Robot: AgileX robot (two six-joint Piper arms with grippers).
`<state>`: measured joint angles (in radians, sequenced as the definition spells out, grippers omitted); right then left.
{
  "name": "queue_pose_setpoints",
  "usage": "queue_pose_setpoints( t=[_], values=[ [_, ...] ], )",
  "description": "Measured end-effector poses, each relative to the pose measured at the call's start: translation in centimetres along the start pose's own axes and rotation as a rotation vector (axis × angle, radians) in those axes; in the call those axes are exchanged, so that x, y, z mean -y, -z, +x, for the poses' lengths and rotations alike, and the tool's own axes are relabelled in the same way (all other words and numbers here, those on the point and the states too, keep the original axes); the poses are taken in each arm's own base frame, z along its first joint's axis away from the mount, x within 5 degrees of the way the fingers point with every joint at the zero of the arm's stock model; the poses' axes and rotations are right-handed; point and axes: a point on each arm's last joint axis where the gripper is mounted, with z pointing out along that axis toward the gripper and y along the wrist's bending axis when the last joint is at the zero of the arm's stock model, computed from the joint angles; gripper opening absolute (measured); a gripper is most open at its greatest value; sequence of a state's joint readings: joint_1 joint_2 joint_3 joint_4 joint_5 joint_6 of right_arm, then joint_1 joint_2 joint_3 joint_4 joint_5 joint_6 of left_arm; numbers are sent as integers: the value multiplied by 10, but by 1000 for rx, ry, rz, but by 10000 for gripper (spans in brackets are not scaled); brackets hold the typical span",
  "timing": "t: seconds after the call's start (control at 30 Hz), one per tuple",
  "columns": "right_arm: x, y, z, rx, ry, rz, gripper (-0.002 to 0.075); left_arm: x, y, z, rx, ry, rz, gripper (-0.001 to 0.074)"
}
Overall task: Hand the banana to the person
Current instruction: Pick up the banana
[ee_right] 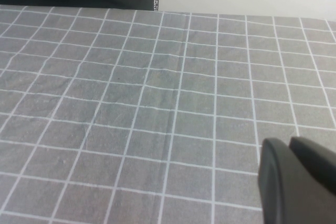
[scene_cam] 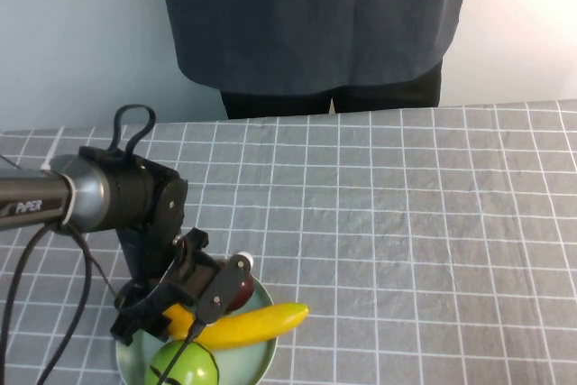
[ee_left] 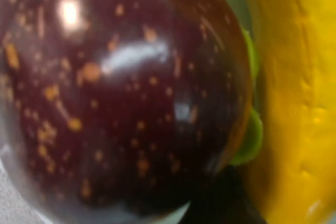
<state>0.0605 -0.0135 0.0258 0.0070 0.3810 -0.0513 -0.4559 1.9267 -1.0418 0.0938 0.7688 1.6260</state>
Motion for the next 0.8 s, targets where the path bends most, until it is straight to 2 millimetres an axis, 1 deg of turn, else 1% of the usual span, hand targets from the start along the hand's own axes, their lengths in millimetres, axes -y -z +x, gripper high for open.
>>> queue_pose_setpoints(
  t=[0.17, 0.3, 0.33, 0.43, 0.6, 0.8],
  values=[
    [0, 0, 0, 0, 0, 0, -6, -2, -6, 0, 1, -5, -3, 387],
    [0, 0, 0, 0, 0, 0, -7, -1, -7, 0, 2, -5, 11, 307],
    [0, 0, 0, 0, 0, 0, -7, 0, -7, 0, 3, -5, 19, 295],
    [0, 0, 0, 0, 0, 0, -7, 2, -4, 0, 2, -5, 29, 295],
    [0, 0, 0, 0, 0, 0, -6, 5, 18, 1, -4, 0, -5, 294],
    [0, 0, 0, 0, 0, 0, -6, 14, 60, 1, 9, 40, -90, 293]
  ],
)
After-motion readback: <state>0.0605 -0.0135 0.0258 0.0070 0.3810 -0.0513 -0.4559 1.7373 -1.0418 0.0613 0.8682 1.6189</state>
